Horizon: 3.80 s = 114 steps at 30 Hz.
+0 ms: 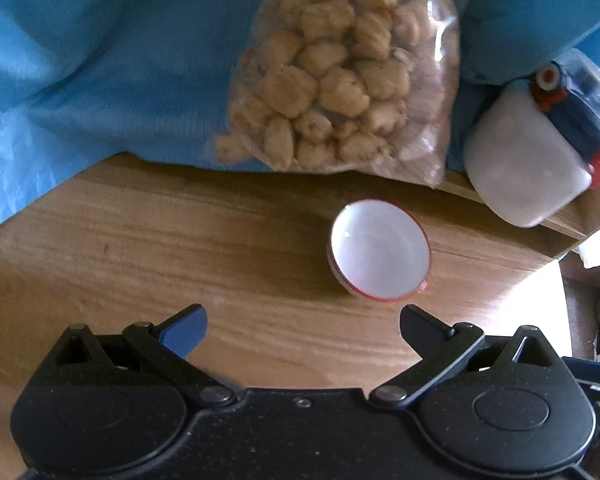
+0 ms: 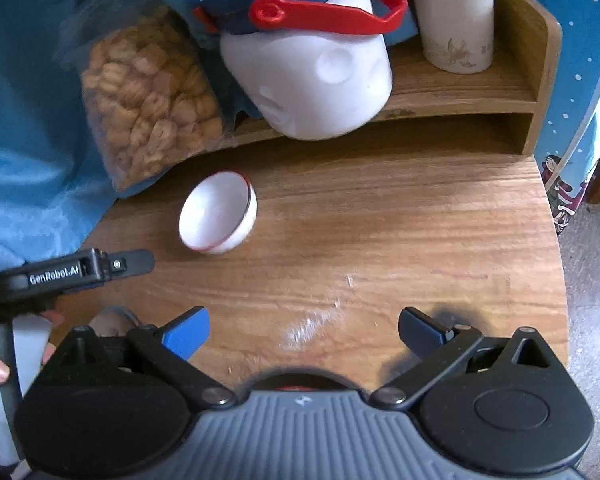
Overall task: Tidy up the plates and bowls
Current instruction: 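Move both grippers to the second red-rimmed white bowl and close on its rim, then lift the second white bowl off the desk with both grippers, then lower the second white bowl into the white bowl in the steel bowl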
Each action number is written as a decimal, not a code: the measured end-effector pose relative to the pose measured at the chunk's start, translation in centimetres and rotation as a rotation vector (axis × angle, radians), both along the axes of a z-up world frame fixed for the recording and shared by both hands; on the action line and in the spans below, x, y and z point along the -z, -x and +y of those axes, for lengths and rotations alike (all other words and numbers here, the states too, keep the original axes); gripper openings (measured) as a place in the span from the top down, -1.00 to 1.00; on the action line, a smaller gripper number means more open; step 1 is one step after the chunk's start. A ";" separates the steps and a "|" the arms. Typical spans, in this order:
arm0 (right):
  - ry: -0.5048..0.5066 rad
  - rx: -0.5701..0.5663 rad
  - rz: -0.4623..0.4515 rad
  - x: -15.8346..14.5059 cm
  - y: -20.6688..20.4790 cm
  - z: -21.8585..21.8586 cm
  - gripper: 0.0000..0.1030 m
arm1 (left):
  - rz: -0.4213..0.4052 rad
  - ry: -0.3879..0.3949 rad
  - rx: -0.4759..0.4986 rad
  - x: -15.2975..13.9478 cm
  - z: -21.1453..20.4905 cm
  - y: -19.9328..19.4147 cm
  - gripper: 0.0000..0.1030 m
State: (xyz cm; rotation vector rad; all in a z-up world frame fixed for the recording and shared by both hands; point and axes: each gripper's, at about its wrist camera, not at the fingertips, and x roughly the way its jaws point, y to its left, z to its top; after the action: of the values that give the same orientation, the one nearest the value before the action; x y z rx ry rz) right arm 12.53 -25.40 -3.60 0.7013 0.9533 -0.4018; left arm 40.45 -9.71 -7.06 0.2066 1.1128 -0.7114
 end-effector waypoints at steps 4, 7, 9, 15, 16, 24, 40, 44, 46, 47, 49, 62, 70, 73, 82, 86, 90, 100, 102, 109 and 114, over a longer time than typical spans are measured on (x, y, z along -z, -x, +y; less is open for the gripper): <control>0.028 0.012 0.019 0.1 -1.7 -0.6 -0.99 | -0.003 -0.017 0.022 0.7 -1.0 -1.6 -0.98; 0.028 0.031 0.029 0.6 -2.9 -1.1 -0.99 | -0.009 -0.039 0.044 1.2 -2.0 -2.7 -0.98; 0.009 0.041 0.040 1.3 -3.6 -1.5 -0.99 | -0.014 -0.050 0.064 1.4 -2.5 -3.4 -0.98; -0.013 0.079 0.055 2.6 -5.3 -2.0 -0.99 | -0.018 -0.087 0.118 2.5 -4.0 -5.1 -0.98; -0.014 0.085 0.058 2.7 -5.6 -2.0 -0.99 | -0.016 -0.093 0.125 2.7 -4.2 -5.4 -0.98; 0.011 0.111 0.070 4.0 -7.5 -2.4 -0.99 | -0.089 -0.106 0.209 3.3 -6.1 -6.6 -0.98; 0.054 0.040 0.088 4.7 -9.9 -1.8 -0.72 | -0.121 -0.085 0.294 4.0 -7.2 -5.3 -0.71; 0.043 0.030 0.079 4.5 -10.2 -1.7 -0.57 | -0.075 -0.059 0.286 4.4 -6.2 -5.9 -0.45; 0.030 0.026 0.072 4.5 -10.2 -1.8 -0.48 | -0.060 -0.047 0.288 4.2 -6.0 -5.9 -0.24; 0.028 0.023 0.071 4.4 -10.3 -1.8 -0.44 | -0.048 -0.041 0.291 4.1 -5.8 -6.0 -0.03; 0.024 0.020 0.066 4.3 -10.4 -2.0 -0.33 | -0.002 -0.029 0.301 4.0 -5.7 -6.1 0.30; -0.088 -0.002 0.034 4.5 -10.8 -2.8 0.30 | 0.049 -0.010 0.284 4.3 -5.3 -3.8 0.78; -0.145 -0.046 0.040 4.1 -10.6 -2.5 0.61 | 0.063 0.033 0.268 3.3 -3.2 -1.2 0.79; -0.142 -0.047 0.020 3.2 -9.5 -2.1 0.61 | 0.044 0.053 0.284 2.4 -2.5 0.4 0.79; -0.101 -0.016 -0.046 -0.3 -3.9 -1.7 0.67 | 0.008 0.110 0.308 -0.4 -2.2 5.7 0.80; -0.093 -0.002 -0.063 -0.9 -1.9 -1.1 0.67 | -0.001 0.119 0.313 -1.5 -2.3 8.4 0.80; -0.095 0.015 -0.082 -1.7 1.1 -1.4 0.67 | 0.014 0.133 0.314 -1.9 -2.4 10.6 0.80; -0.091 0.036 -0.087 -2.0 6.0 -1.2 0.67 | 0.032 0.130 0.331 -2.2 -3.8 13.9 0.80; -0.093 0.035 -0.089 -2.0 6.7 -1.2 0.67 | 0.031 0.128 0.331 -2.3 -3.8 14.6 0.80; -0.115 0.020 -0.085 -1.6 8.2 -0.9 0.67 | 0.035 0.104 0.313 -2.0 -3.3 15.9 0.80; -0.142 -0.008 -0.069 -1.0 8.7 -0.2 0.66 | 0.045 0.086 0.298 -1.6 -2.7 16.3 0.80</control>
State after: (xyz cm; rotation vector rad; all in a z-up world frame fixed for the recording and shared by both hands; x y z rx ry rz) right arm 3.88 -25.56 -2.60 0.8348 0.9254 -0.3032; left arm 24.12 -12.37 -5.45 0.2876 1.1033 -1.0315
